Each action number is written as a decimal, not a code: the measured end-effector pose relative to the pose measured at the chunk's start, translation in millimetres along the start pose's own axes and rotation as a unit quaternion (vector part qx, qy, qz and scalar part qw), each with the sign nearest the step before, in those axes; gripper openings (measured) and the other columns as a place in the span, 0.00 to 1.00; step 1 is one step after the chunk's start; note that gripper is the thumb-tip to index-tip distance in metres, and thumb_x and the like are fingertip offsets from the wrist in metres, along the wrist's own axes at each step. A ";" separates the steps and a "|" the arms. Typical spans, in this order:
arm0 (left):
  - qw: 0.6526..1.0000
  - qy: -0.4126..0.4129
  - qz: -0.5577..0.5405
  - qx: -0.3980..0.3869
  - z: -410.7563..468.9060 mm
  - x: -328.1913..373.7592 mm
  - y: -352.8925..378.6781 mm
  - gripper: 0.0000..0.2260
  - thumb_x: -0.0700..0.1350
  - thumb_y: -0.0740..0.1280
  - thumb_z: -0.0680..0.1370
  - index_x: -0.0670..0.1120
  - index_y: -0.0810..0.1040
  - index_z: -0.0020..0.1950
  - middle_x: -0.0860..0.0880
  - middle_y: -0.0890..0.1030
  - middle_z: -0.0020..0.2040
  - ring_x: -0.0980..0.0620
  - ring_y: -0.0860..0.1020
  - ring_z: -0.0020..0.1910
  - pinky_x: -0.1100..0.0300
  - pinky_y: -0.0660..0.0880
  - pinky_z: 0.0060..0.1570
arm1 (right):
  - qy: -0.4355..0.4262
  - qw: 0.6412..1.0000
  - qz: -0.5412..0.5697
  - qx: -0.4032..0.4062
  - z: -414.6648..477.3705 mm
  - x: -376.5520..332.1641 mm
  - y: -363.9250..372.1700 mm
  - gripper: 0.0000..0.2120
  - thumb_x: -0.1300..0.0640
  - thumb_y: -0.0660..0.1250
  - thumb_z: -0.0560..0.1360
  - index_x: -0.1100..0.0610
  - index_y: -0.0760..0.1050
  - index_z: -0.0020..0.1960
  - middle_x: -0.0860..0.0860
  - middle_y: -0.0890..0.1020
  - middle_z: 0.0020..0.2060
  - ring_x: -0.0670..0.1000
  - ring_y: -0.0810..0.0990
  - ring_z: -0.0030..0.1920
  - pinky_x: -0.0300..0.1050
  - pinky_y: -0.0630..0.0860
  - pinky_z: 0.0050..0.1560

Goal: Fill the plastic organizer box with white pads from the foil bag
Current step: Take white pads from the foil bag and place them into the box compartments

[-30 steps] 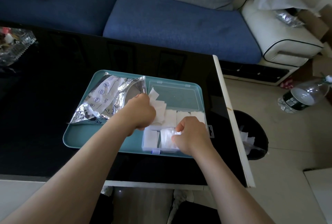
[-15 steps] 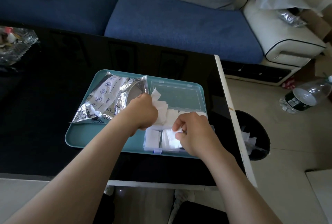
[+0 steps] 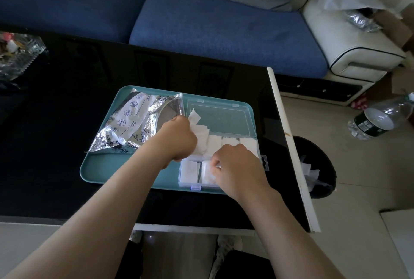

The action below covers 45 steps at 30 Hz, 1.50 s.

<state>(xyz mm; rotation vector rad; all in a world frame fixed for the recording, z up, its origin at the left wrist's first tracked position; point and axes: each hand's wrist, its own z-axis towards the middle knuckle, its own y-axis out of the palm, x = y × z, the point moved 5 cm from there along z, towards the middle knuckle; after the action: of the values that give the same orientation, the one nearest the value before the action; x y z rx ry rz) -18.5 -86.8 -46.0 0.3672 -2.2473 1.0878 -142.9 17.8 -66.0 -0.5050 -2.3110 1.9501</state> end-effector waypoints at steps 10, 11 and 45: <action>0.996 0.043 -0.050 0.053 3.3 4.2 -6.1 0.13 0.42 0.60 0.83 0.40 0.72 0.66 0.41 0.76 0.60 0.42 0.78 0.51 0.53 0.77 0.41 | -0.037 0.997 0.071 -0.019 -1.8 -3.2 -5.9 0.10 0.60 0.61 0.79 0.52 0.76 0.41 0.47 0.75 0.33 0.54 0.77 0.41 0.48 0.75 0.38; 0.994 0.050 -0.077 0.059 3.3 5.2 -6.5 0.12 0.43 0.61 0.83 0.41 0.73 0.65 0.42 0.77 0.59 0.41 0.79 0.51 0.50 0.80 0.44 | -0.003 0.992 0.126 0.024 -0.8 -1.2 -15.3 0.10 0.56 0.62 0.81 0.50 0.78 0.42 0.46 0.76 0.30 0.50 0.78 0.37 0.46 0.76 0.37; 0.864 0.044 -0.494 0.088 -11.4 31.9 1.1 0.04 0.39 0.67 0.83 0.41 0.82 0.55 0.41 0.88 0.51 0.45 0.88 0.48 0.54 0.85 0.42 | 0.019 0.833 0.459 0.307 7.2 11.7 -71.5 0.13 0.58 0.80 0.74 0.52 0.84 0.57 0.41 0.84 0.45 0.38 0.84 0.43 0.32 0.81 0.41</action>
<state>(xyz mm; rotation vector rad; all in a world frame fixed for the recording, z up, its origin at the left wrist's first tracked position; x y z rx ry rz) -39.3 -76.8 -21.2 1.3294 -1.4925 0.6914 -170.1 4.6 0.3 -1.7418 -1.2833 2.7951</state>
